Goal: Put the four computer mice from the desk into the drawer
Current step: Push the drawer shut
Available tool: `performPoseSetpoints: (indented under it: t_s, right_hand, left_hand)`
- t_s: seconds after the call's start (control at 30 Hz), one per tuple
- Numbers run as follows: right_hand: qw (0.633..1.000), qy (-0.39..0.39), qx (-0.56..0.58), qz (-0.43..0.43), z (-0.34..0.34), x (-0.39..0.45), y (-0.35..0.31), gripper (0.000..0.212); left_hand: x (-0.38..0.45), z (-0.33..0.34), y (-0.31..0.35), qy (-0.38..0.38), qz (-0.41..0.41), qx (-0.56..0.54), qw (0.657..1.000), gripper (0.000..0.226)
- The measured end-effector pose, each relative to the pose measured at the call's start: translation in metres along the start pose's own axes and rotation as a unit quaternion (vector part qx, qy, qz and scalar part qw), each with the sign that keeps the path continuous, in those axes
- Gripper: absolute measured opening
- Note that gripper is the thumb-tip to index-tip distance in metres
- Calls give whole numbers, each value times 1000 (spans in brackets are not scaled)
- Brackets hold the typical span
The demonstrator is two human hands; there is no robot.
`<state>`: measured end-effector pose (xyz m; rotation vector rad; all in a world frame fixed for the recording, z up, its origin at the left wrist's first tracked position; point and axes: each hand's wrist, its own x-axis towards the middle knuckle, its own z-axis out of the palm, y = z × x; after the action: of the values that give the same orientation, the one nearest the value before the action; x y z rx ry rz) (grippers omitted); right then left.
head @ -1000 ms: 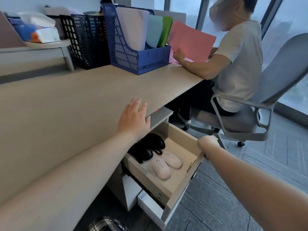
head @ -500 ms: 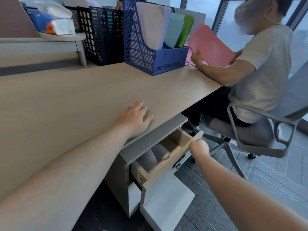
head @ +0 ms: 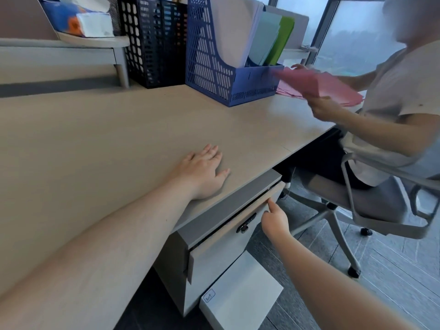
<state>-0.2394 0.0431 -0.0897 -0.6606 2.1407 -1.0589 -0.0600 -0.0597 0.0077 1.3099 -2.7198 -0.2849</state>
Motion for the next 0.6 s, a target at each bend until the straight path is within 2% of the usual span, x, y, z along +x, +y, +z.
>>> performPoseSetpoints:
  t_s: [0.27, 0.47, 0.6]
  right_hand:
    - [996, 17, -79, -29, 17, 20, -7, 72]
    - [991, 0, -127, -51, 15, 24, -6, 73]
    - [976, -64, -201, -56, 5, 24, -3, 76]
  left_hand:
    - [0, 0, 2, 5, 10, 6, 1000, 63]
    - [-2, -2, 3, -1, 12, 16, 1000, 63]
    - [-3, -2, 4, 1, 14, 12, 1000, 62]
